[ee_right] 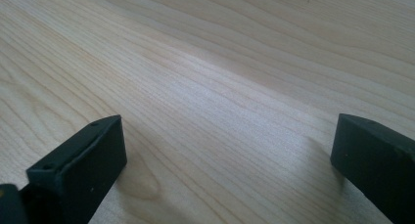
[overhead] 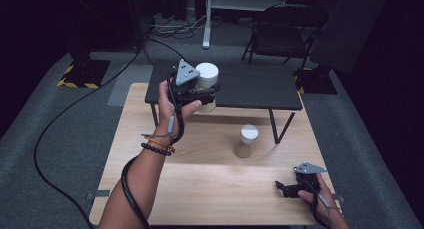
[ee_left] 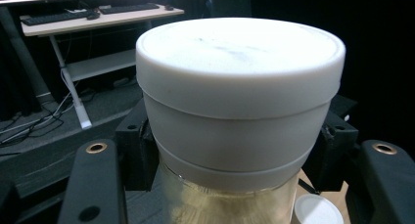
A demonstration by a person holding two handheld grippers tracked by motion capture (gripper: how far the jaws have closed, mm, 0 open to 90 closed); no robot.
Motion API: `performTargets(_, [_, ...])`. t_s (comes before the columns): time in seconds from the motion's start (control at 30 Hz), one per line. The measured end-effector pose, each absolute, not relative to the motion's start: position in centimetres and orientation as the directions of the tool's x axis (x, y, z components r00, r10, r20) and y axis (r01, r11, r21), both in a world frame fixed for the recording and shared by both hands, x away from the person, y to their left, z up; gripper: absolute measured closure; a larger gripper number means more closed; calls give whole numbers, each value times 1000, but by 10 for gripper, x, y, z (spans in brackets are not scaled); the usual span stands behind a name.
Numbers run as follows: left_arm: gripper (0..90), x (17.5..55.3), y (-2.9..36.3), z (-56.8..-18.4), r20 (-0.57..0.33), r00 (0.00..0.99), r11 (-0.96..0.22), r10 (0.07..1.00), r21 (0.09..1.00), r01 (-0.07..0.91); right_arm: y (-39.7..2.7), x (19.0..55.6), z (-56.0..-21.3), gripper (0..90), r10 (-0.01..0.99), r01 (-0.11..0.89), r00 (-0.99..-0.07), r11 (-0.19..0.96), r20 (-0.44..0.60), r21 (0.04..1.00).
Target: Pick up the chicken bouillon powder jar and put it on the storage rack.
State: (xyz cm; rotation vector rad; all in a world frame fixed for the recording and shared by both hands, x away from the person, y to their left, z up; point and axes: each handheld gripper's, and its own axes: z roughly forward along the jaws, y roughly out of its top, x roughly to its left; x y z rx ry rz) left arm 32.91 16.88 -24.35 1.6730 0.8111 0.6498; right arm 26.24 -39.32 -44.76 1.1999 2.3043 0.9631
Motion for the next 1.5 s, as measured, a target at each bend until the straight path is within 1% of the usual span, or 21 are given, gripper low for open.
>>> performTargets(0.27, [351, 341, 168, -244, 18, 606, -155, 795, 972, 175, -393, 262, -448, 0, 822, 570, -570, 404, -10, 715])
performTargets(0.37, [351, 346, 170, -245, 1, 602, -137, 798, 974, 181, -393, 262, -448, 0, 822, 570, -570, 404, -10, 716])
performTargets(1.03, [351, 383, 172, -245, 1, 562, -127, 827, 975, 184, -393, 262, -448, 0, 822, 569, -570, 404, -11, 716])
performTargets(1.3, [350, 392, 169, -245, 34, 551, -153, 834, 973, 172, -393, 262, -448, 0, 822, 570, -569, 403, -9, 716])
performTargets(1.5, [350, 400, 168, -248, 34, 537, -156, 843, 970, 184, -393, 262, -448, 0, 822, 570, -569, 403, -10, 716])
